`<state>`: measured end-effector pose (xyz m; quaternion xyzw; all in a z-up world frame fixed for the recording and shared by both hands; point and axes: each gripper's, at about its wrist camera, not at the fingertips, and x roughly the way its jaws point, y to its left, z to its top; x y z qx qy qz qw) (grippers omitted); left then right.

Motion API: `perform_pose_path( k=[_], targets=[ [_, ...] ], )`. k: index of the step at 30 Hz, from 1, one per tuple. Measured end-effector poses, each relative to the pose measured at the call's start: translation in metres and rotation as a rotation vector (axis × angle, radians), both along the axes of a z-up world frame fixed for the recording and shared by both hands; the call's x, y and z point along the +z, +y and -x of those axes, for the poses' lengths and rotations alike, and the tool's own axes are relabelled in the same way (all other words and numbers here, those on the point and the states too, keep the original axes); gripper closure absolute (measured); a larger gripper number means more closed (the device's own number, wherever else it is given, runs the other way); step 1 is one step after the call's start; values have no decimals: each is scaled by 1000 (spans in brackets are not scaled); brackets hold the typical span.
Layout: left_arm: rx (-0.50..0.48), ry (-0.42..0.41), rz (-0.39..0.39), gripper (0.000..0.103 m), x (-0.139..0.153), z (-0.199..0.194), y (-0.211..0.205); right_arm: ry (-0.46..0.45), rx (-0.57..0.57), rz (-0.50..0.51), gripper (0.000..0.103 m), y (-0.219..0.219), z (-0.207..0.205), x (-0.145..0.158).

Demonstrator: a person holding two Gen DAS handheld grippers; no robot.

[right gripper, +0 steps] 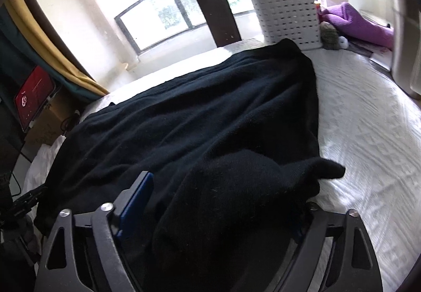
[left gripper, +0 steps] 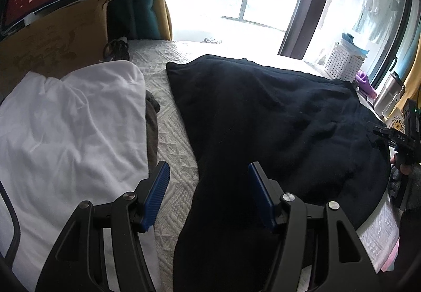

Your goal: Fold small clothes

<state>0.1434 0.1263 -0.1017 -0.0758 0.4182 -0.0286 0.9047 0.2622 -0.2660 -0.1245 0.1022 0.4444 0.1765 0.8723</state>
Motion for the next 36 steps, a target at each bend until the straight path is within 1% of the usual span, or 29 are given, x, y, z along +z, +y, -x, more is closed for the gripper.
perform_pose_path(
  k=[1,3,6,7,8,9,11,15,20,27,28,32,36],
  targets=[
    [-3,0,-2,41,1,-1,-2,0,7,-12,26,0,-2,0],
    [-7,-1,-4,41,2,-2,-4,12,3,-31,47,-3,-7,-2],
    [-14,-2,-8,41,4,-3,-8,37,3,-102,56,-11,-13,-5],
    [-17,-1,-11,41,5,-3,-10,38,1,-111,60,-12,-13,-6],
    [-21,1,-16,41,6,-2,-12,48,-1,-126,67,-14,-14,-7],
    [-24,1,-18,41,6,-3,-13,43,-2,-131,71,-14,-13,-7],
    [-31,3,-28,41,9,-2,-17,24,1,-122,75,-13,-9,-5],
    [-40,-5,-50,41,18,1,-25,0,-7,-155,77,-22,-2,1],
    [-58,-16,-77,41,28,4,-37,-40,-18,-163,80,-40,12,14],
    [-109,-23,-81,41,34,7,-65,-90,-44,-166,81,-71,33,33],
    [-120,-23,-80,41,34,7,-69,-102,-63,-169,81,-80,37,36],
    [-143,-19,-72,41,32,8,-82,-103,-99,-151,81,-101,46,37],
    [-150,-17,-63,41,32,9,-87,-90,-120,-135,81,-110,51,35]
  ],
)
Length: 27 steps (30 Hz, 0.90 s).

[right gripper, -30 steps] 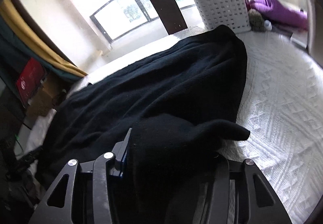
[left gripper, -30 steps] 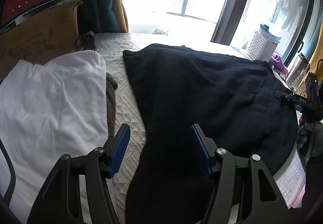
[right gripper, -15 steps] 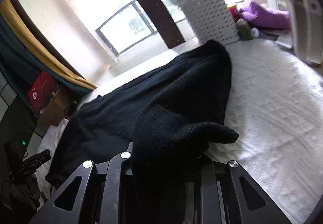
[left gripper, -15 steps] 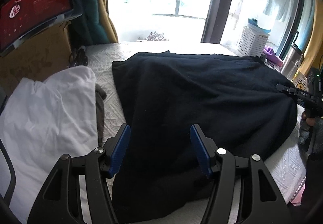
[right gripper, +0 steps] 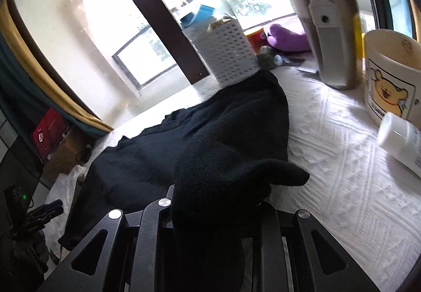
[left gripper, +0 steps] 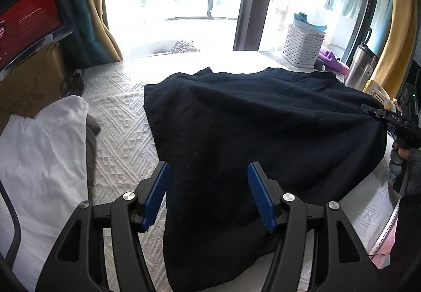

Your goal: Fold small clothes

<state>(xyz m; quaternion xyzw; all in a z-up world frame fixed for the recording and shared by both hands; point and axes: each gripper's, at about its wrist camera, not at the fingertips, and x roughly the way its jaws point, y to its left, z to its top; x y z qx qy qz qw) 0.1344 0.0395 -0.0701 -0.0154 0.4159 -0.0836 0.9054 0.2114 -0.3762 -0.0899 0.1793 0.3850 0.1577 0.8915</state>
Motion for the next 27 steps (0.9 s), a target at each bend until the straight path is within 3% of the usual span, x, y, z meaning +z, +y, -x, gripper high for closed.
perform_pose_path(
  k=[9,18,27],
  targets=[
    [38,-31,30,41,3,3,17,-43,12,54,81,18,-1,23],
    [86,-86,65,41,7,-5,45,-117,81,129,81,74,-13,66],
    [141,-127,103,39,11,-6,75,-144,153,195,81,127,-17,88]
  ],
)
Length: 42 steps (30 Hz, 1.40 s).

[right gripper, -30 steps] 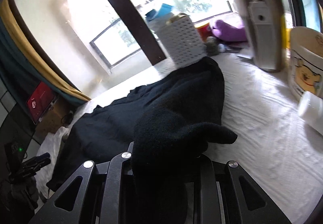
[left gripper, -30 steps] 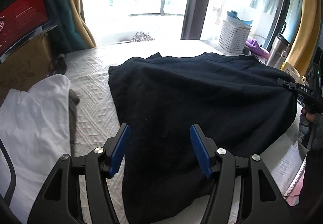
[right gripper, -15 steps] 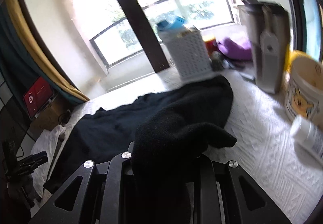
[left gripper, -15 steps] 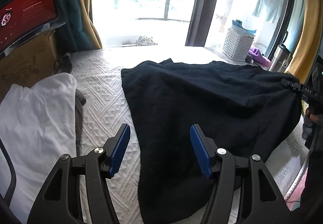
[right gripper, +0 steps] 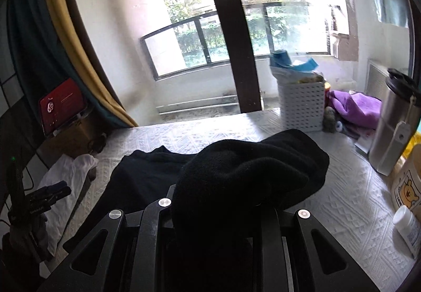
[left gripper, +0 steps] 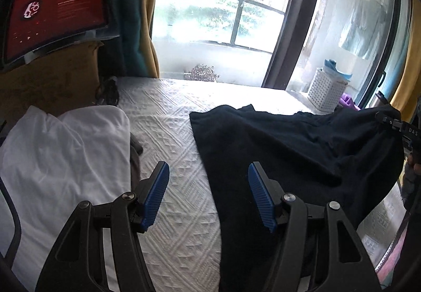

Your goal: Fold small clothes

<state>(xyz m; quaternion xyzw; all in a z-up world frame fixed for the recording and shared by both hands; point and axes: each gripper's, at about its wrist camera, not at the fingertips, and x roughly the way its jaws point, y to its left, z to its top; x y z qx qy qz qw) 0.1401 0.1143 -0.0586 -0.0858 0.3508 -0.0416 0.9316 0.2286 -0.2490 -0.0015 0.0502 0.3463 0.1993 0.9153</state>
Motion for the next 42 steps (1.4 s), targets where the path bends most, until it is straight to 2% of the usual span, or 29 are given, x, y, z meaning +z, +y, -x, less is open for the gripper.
perform_pose_path(
  k=[2,12,16,23,28,32,34,35,37,39,42],
  targets=[
    [-2,-8,10,30,0,0,4,-2,16,10,81,11,-1,3],
    [-7,-21,11,29,-1,8,20,8,173,24,81,96,-1,3],
    [2,-21,7,29,0,13,30,35,256,22,81,138,-1,-9],
    [29,-10,12,29,-3,22,48,118,384,43,81,208,0,-47],
    [30,8,17,29,-8,25,53,184,422,58,80,232,3,-72],
    [25,13,24,29,-9,27,53,224,434,120,76,246,9,-88],
    [22,12,24,29,-8,28,52,229,439,155,72,251,13,-93],
    [20,11,24,29,-8,29,52,234,452,159,66,254,16,-94],
    [17,9,22,29,-7,30,50,240,485,146,52,259,21,-94],
    [15,7,19,29,-5,31,49,245,514,142,28,264,24,-92],
    [18,1,14,29,-1,35,48,233,536,140,26,268,32,-88]
  ],
)
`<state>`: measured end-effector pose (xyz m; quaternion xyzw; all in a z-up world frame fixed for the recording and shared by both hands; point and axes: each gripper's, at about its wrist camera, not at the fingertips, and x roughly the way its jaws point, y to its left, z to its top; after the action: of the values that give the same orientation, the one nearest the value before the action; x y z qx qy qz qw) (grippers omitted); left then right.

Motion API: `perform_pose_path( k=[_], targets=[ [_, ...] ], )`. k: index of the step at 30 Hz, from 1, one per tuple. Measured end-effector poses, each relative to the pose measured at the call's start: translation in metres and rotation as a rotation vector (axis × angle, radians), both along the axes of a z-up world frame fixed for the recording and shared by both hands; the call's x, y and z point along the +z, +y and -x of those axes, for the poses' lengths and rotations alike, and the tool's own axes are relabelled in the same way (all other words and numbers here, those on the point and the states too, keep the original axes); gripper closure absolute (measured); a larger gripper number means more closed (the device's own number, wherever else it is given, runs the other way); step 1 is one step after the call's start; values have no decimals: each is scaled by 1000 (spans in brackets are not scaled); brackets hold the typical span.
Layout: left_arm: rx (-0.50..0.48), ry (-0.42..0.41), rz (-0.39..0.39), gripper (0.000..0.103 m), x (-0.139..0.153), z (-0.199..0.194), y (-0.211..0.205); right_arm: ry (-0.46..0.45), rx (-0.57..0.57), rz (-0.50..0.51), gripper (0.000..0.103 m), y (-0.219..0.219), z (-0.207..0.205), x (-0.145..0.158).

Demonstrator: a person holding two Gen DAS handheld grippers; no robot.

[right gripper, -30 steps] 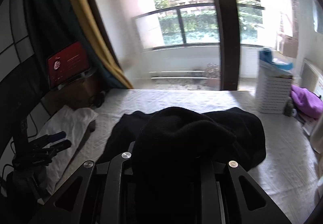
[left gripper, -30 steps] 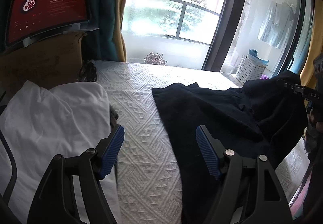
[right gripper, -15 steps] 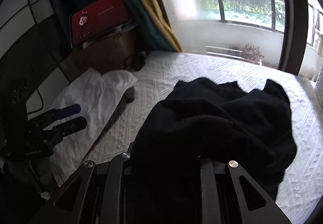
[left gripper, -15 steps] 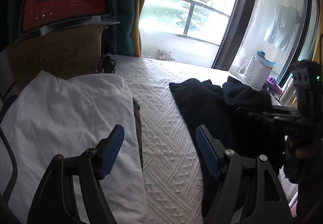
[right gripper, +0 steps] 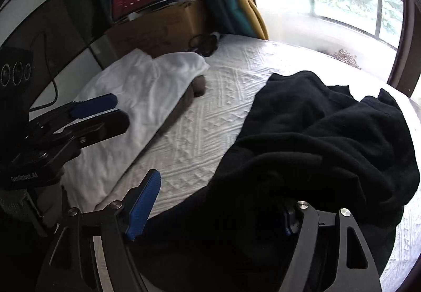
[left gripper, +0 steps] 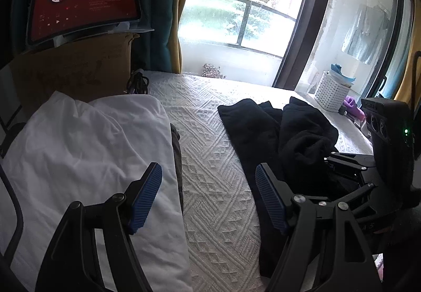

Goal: Fold small clothes
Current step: 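Fold the held t-shirt end over with the right gripper and release it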

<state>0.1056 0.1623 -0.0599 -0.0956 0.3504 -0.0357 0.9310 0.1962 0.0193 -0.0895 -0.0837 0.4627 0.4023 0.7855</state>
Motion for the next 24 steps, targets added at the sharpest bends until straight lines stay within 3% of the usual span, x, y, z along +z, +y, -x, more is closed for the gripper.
perform_pose_path(
  k=[4,14,19,24],
  targets=[
    [12,-4,-12,29,5,4,-2,-3,-18,-30,26,-13,3,14],
    [-21,-13,-48,29,18,-4,-36,-175,-153,-167,25,-101,8,91],
    [-110,-14,-75,29,25,-20,-78,-171,-277,-166,25,-159,-9,85],
    [-193,-7,-126,29,31,-35,-122,-129,-381,-163,25,-212,-21,62]
  ],
)
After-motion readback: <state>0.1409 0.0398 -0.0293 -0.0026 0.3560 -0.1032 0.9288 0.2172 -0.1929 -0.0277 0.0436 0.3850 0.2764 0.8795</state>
